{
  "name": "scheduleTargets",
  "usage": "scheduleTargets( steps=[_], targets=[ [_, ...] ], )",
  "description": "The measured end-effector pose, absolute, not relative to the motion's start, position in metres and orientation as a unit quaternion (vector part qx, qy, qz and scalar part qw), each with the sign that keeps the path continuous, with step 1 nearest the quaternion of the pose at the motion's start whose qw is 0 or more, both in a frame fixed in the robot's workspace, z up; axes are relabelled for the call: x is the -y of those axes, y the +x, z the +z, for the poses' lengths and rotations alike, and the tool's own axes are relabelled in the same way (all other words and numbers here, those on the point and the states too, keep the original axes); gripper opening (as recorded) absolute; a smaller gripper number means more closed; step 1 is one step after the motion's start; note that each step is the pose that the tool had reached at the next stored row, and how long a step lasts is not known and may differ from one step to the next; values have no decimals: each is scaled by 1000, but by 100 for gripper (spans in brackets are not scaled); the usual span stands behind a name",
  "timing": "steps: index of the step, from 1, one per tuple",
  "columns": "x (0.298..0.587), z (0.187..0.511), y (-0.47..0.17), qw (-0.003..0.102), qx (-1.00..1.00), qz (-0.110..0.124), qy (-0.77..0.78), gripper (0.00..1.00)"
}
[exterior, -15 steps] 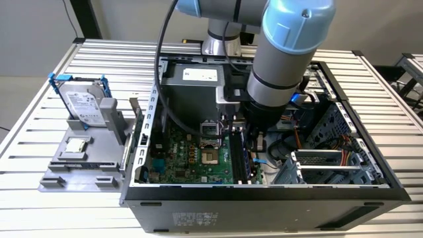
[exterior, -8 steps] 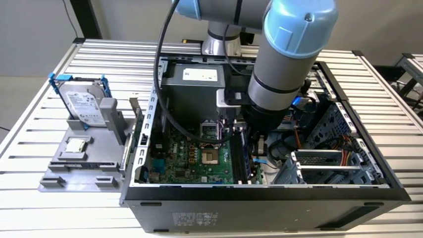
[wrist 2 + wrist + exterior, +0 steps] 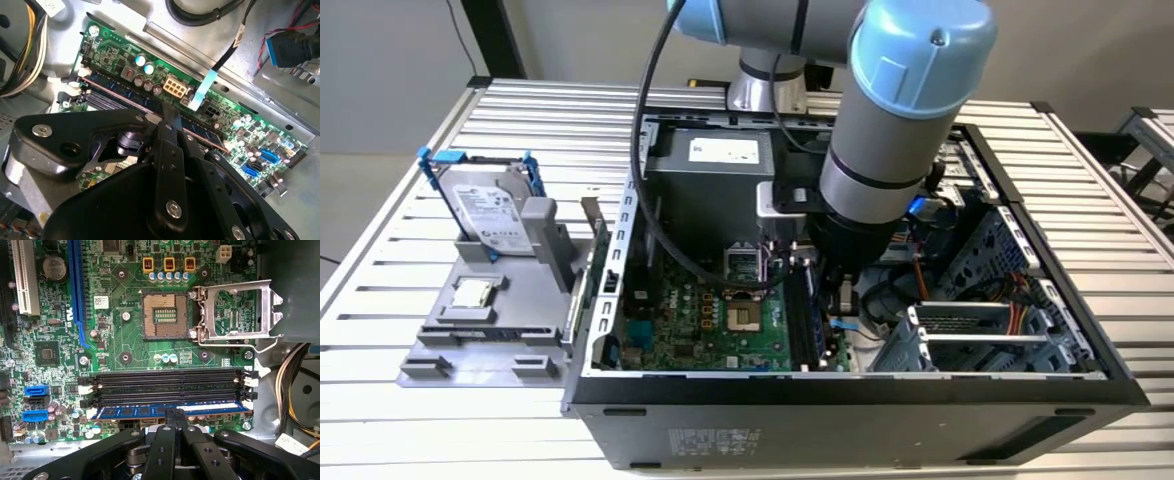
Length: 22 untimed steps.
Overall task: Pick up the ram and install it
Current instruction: 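Press down the ram until it locks into place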
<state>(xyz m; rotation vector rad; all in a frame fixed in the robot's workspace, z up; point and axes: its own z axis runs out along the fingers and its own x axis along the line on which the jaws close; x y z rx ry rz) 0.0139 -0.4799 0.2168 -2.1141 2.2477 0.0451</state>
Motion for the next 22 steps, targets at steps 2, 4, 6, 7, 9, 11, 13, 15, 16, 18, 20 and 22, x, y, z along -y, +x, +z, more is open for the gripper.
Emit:
scheduleTargets(
  steps=[2, 4, 6, 7, 9, 11, 13, 15, 16, 18, 20, 22],
  targets=[
    [480, 222, 14, 31, -728, 17, -685, 0],
    [480, 232, 14, 30, -728, 16, -685, 0],
    [480, 241, 14, 30, -728, 16, -685, 0],
    [480, 246, 14, 30, -728, 16, -685, 0],
    [480, 254, 14, 30, -728, 16, -685, 0],
    [480, 264, 14, 30, -728, 16, -685, 0],
    [480, 273, 14, 30, -728, 16, -685, 0],
    [480, 282, 14, 30, -728, 16, -685, 0],
    [480, 286, 14, 30, -728, 16, -685, 0],
    [480, 295, 14, 30, -728, 16, -685, 0],
    [480, 305, 14, 30, -728, 16, -685, 0],
    [480, 310, 14, 30, -728, 16, -685, 0]
  ],
)
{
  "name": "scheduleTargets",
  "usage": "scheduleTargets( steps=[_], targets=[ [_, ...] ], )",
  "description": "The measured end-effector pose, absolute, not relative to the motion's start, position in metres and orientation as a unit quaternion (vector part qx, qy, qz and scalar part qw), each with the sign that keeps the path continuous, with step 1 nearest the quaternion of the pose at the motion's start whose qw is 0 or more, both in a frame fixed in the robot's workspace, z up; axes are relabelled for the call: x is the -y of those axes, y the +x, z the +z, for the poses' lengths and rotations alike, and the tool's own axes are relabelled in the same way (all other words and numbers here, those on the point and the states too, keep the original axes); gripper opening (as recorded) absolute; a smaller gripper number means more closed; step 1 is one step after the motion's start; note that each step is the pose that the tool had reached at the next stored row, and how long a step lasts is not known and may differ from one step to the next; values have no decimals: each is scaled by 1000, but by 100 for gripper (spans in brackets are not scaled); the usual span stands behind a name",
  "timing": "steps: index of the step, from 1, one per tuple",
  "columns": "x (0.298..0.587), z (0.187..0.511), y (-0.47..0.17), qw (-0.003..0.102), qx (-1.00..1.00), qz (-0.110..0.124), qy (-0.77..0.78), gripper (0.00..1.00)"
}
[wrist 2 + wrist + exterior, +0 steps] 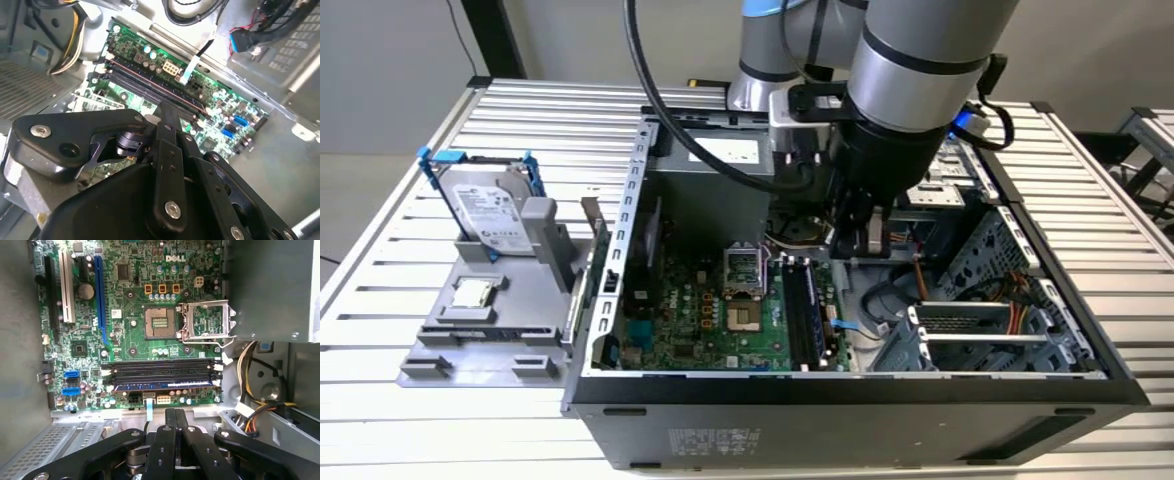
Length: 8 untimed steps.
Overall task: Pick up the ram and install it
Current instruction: 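Press down the ram until it locks into place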
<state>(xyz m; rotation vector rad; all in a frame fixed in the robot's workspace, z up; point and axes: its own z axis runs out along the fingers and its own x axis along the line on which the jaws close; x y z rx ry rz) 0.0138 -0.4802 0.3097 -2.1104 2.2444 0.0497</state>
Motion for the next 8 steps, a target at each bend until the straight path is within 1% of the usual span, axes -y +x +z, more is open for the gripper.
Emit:
scheduleTargets(
  steps=[8],
  targets=[
    [480, 311, 14, 30, -728, 16, -685, 0]
  ],
)
